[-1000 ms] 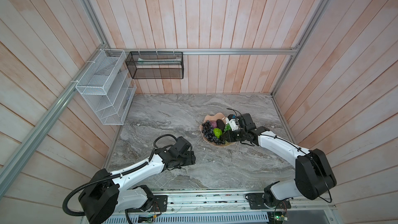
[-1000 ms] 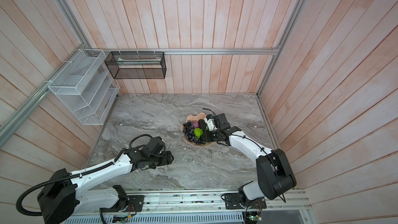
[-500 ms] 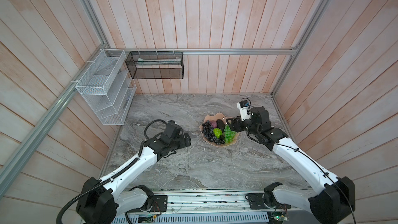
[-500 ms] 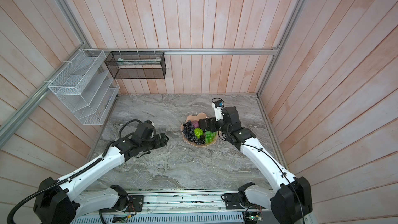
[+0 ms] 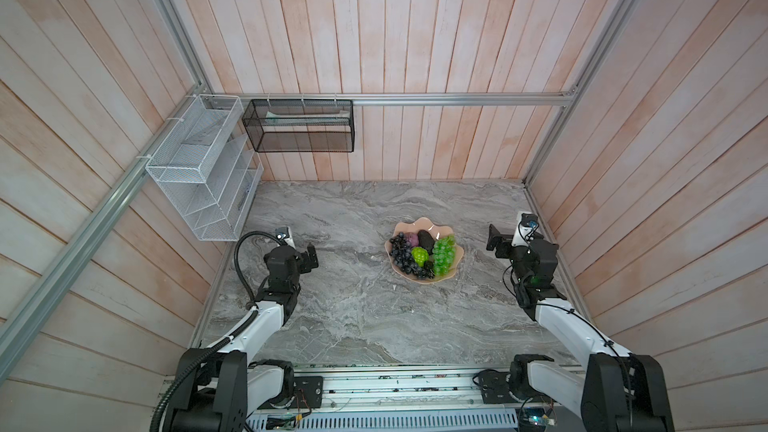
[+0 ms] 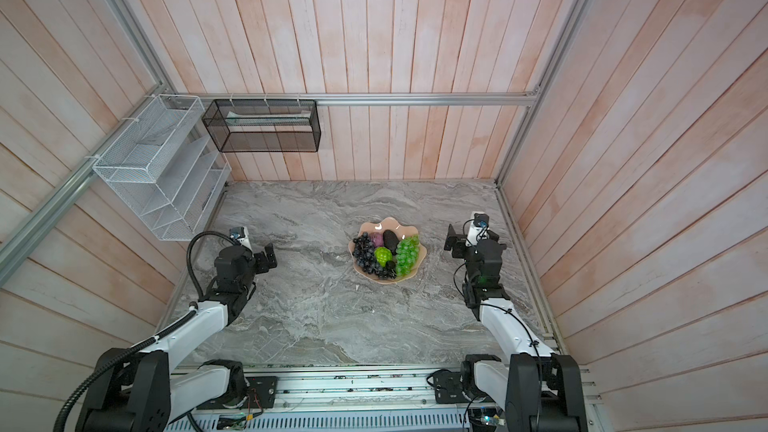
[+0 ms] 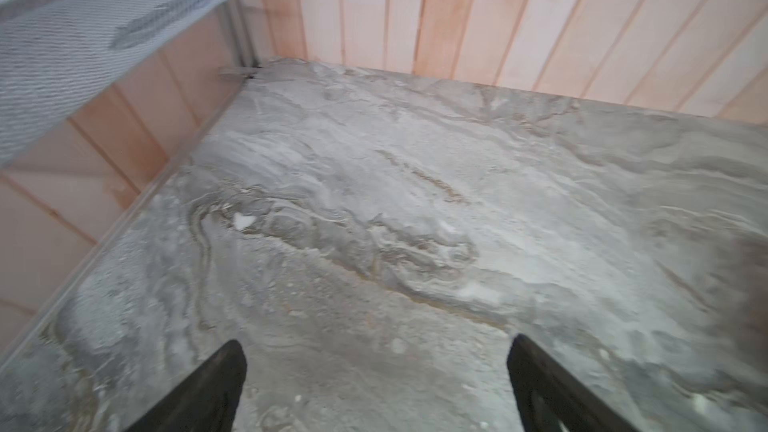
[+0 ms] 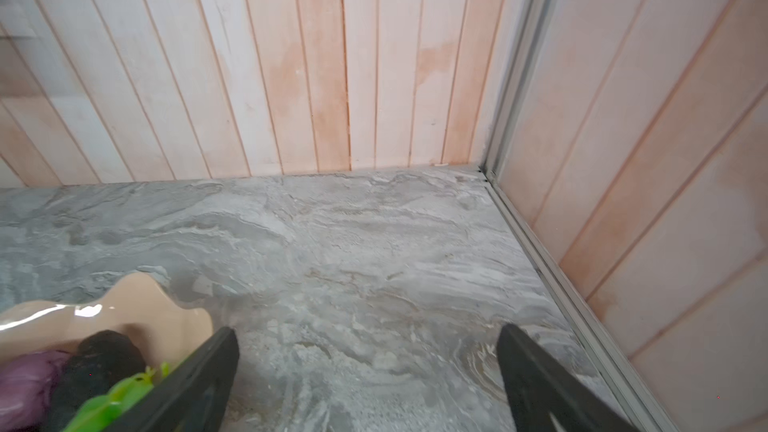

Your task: Place and organize the fake fruits in the fruit bowl

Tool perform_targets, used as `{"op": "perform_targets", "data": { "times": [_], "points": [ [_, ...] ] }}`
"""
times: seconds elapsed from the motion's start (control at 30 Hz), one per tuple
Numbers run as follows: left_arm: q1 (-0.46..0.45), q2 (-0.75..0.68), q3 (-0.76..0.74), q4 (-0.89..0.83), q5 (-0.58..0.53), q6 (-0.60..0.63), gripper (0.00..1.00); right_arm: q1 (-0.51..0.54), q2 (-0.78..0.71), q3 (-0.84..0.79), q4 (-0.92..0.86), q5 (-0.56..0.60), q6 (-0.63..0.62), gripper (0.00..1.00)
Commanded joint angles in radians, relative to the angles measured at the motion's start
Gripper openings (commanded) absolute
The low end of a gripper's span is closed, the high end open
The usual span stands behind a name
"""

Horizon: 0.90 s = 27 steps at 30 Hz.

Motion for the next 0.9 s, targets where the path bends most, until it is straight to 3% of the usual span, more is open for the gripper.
{"op": "perform_targets", "data": {
  "times": [0.0,0.1,0.17,0.27,0.4,0.53,0.63,0.87],
  "points": [
    [0.031,0.066,-0.060,0.316,-0.049,0.051,1.00,-0.020,0.056,-0.084,0.229,0.019,0.005,0.98],
    [0.033,0.166,-0.091,0.512,-0.007,0.039,1.00,-0.025,0.128,-0.118,0.329,0.017,-0.013,0.98],
    [0.036,0.212,-0.063,0.545,0.008,0.074,1.00,-0.031,0.181,-0.134,0.403,0.005,-0.003,0.98],
    [0.058,0.334,-0.058,0.651,0.077,0.082,1.00,-0.044,0.228,-0.108,0.380,-0.066,-0.021,0.98],
    [0.060,0.372,-0.104,0.774,0.092,0.086,1.00,-0.047,0.314,-0.163,0.533,-0.084,-0.033,0.98],
    [0.060,0.360,-0.097,0.734,0.094,0.084,1.00,-0.056,0.444,-0.182,0.716,-0.090,-0.011,0.98],
    [0.060,0.360,-0.094,0.726,0.093,0.082,1.00,-0.079,0.396,-0.132,0.535,-0.134,-0.012,0.98],
    [0.060,0.353,-0.102,0.734,0.094,0.084,1.00,-0.078,0.402,-0.141,0.565,-0.136,-0.009,0.98]
  ]
}}
